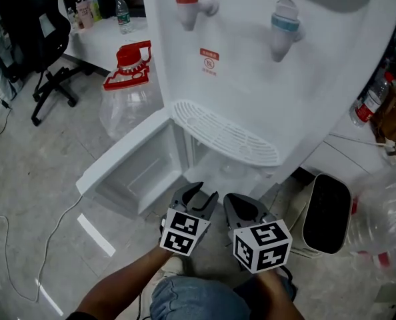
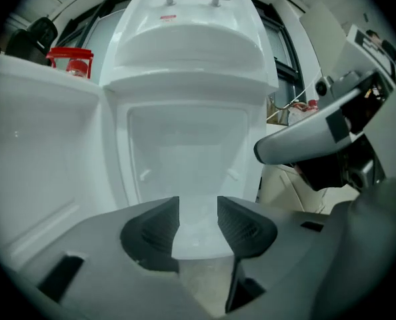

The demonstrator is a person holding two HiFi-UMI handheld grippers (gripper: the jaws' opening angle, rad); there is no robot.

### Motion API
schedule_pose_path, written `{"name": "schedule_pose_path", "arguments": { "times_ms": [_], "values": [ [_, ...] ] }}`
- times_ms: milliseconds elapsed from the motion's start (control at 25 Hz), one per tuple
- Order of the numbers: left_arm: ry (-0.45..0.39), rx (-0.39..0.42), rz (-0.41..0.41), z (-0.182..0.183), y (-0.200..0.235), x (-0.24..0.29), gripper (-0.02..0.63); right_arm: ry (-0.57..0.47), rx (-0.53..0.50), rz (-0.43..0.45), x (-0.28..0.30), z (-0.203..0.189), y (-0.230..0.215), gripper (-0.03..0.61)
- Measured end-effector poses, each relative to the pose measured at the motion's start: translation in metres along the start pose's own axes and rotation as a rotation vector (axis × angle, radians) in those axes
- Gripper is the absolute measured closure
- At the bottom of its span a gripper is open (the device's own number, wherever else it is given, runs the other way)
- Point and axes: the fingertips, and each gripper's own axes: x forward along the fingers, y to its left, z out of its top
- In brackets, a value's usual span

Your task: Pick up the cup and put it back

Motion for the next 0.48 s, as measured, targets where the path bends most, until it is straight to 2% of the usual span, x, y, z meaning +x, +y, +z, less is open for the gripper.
{"name": "schedule_pose_path", "arguments": {
  "times_ms": [80,280,480],
  "values": [
    [-0.020,0.012,0.011,0.011,0.002,-0.016,0.445,-0.014,-0.002,0.003,-0.005,0.004,0.003,0.557],
    [-0.094,0.023,0.060,0.042,0.009,-0.057,0.551,-0.043,0.007,0.017,-0.016,0.010,0.013,0.557],
    [-0.100,0.019,0.075,0.057,0.010,-0.079,0.588,-0.066,0.003,0.022,-0.022,0.018,0.019,0.557]
  ]
}}
